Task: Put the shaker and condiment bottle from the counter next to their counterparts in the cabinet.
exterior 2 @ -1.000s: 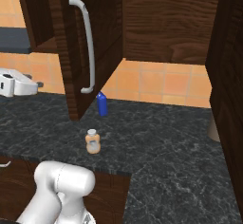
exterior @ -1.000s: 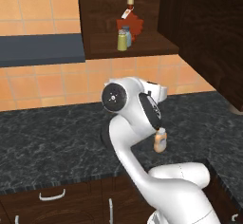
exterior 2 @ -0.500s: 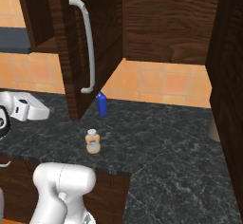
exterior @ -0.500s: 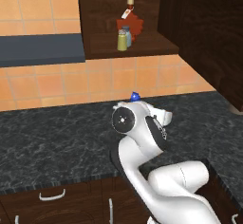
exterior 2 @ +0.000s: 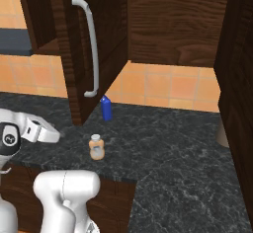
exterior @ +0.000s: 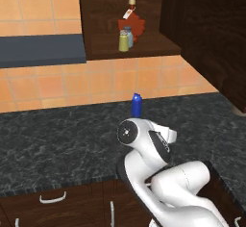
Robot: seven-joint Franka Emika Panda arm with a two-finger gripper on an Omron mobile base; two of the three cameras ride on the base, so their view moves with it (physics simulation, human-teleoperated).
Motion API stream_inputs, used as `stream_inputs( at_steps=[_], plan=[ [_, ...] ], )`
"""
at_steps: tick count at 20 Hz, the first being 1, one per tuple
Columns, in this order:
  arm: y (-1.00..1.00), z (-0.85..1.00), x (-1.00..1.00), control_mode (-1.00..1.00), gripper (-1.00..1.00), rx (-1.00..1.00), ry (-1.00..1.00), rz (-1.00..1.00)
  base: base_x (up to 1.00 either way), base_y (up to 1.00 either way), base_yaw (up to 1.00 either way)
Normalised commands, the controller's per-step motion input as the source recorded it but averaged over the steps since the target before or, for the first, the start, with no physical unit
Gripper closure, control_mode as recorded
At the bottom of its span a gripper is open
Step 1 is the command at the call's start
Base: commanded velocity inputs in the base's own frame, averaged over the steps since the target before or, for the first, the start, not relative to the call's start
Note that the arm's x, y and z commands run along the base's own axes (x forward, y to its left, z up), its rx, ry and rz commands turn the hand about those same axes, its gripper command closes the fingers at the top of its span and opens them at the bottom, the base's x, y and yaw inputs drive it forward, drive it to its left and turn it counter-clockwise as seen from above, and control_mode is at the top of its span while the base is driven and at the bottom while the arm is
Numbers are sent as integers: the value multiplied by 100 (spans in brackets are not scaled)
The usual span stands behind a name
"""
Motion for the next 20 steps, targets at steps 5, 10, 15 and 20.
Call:
stream_inputs(
  at_steps=[5, 10, 15, 20],
  plan=[
    [-30, -59, 0, -100, -100, 1, 2, 0, 0, 0, 0],
    [-23, -52, 1, -100, -100, 2, -1, 0, 0, 0, 0],
    [-20, -54, 1, -100, -100, 3, -1, -1, 0, 0, 0],
    [-22, -26, 2, -100, -100, 5, 0, 0, 0, 0, 0]
  ],
)
